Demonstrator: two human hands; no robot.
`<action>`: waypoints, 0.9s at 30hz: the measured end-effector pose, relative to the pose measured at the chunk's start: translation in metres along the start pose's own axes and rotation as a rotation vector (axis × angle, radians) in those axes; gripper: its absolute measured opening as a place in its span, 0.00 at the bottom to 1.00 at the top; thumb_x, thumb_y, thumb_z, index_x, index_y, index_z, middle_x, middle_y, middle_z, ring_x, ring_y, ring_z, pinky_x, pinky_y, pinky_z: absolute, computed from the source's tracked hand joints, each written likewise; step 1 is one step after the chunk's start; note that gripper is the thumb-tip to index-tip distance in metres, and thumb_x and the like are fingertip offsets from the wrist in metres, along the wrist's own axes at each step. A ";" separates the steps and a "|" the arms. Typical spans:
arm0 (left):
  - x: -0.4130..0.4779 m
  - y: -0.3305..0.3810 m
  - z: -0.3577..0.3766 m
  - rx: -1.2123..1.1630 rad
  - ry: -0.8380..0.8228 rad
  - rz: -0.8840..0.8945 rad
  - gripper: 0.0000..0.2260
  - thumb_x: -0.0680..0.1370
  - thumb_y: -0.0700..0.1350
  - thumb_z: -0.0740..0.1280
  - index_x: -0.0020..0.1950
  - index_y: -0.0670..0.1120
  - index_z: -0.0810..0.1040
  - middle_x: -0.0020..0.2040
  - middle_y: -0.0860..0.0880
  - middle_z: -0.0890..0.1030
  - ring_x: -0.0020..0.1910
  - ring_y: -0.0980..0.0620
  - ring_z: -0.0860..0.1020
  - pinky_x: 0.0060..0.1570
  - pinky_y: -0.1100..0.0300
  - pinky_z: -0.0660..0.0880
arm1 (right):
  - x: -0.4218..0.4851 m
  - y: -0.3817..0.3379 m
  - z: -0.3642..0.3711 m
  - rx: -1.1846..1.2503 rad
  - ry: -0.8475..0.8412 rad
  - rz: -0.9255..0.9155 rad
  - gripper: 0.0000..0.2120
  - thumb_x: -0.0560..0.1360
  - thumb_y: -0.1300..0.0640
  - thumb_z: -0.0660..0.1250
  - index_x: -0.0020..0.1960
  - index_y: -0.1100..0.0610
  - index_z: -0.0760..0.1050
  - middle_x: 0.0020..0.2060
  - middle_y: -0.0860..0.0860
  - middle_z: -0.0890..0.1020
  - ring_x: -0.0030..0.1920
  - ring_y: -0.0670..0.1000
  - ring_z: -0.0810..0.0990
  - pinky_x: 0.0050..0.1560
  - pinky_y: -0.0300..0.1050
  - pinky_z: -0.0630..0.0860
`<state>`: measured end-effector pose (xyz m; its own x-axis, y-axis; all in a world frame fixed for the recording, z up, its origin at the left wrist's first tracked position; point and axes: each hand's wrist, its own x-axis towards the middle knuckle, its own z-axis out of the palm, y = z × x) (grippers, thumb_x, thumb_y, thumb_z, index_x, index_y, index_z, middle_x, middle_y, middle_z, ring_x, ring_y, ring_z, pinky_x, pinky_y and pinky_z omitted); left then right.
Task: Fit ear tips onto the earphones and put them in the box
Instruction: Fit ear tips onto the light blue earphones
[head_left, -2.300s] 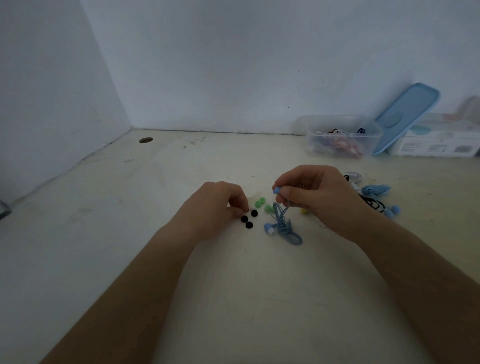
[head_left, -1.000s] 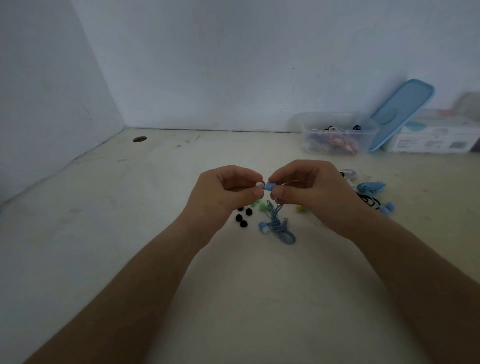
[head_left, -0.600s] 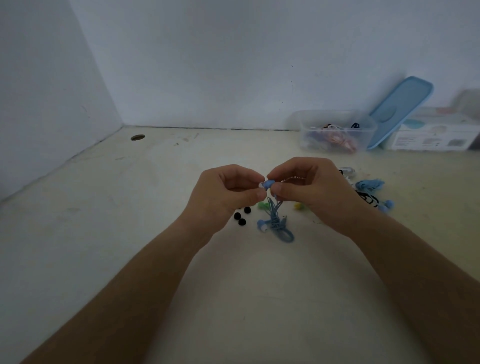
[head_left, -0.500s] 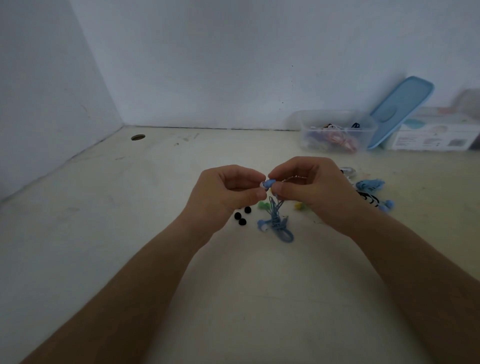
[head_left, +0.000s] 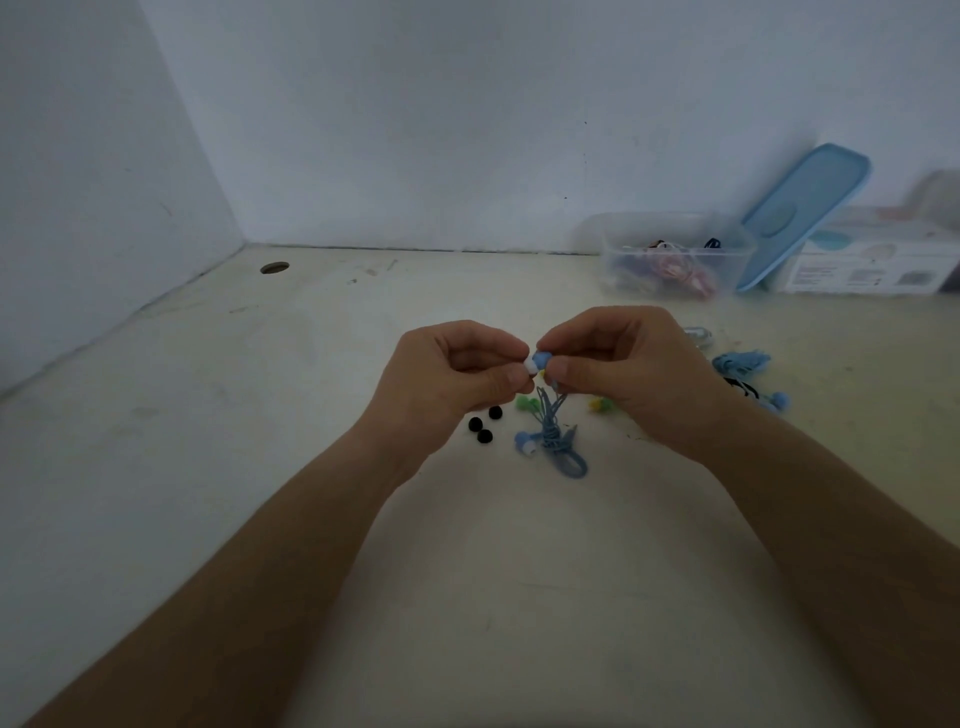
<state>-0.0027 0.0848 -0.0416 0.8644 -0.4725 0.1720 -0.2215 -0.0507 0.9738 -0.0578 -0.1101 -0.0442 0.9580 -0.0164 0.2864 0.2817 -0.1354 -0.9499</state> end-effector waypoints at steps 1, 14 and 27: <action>0.000 0.000 0.000 0.011 0.000 0.012 0.06 0.72 0.37 0.75 0.47 0.44 0.84 0.43 0.43 0.86 0.43 0.44 0.85 0.48 0.50 0.80 | 0.000 0.000 -0.001 0.003 -0.011 -0.002 0.08 0.72 0.71 0.71 0.49 0.62 0.82 0.40 0.54 0.86 0.41 0.49 0.85 0.47 0.44 0.81; 0.002 -0.001 0.001 0.040 -0.012 0.056 0.06 0.70 0.37 0.77 0.43 0.45 0.84 0.40 0.44 0.86 0.40 0.48 0.85 0.45 0.53 0.81 | -0.001 -0.002 -0.002 -0.013 -0.046 -0.012 0.08 0.71 0.72 0.72 0.47 0.63 0.82 0.39 0.54 0.86 0.41 0.50 0.85 0.47 0.42 0.81; 0.001 0.000 0.002 0.043 -0.004 0.033 0.06 0.70 0.38 0.77 0.43 0.45 0.84 0.40 0.45 0.86 0.41 0.47 0.85 0.46 0.54 0.81 | -0.002 -0.005 -0.001 -0.072 -0.017 -0.028 0.07 0.71 0.71 0.73 0.47 0.62 0.83 0.42 0.56 0.87 0.45 0.54 0.86 0.50 0.43 0.82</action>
<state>-0.0025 0.0819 -0.0416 0.8544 -0.4783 0.2030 -0.2690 -0.0731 0.9604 -0.0611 -0.1107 -0.0401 0.9508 0.0053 0.3097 0.3040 -0.2069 -0.9299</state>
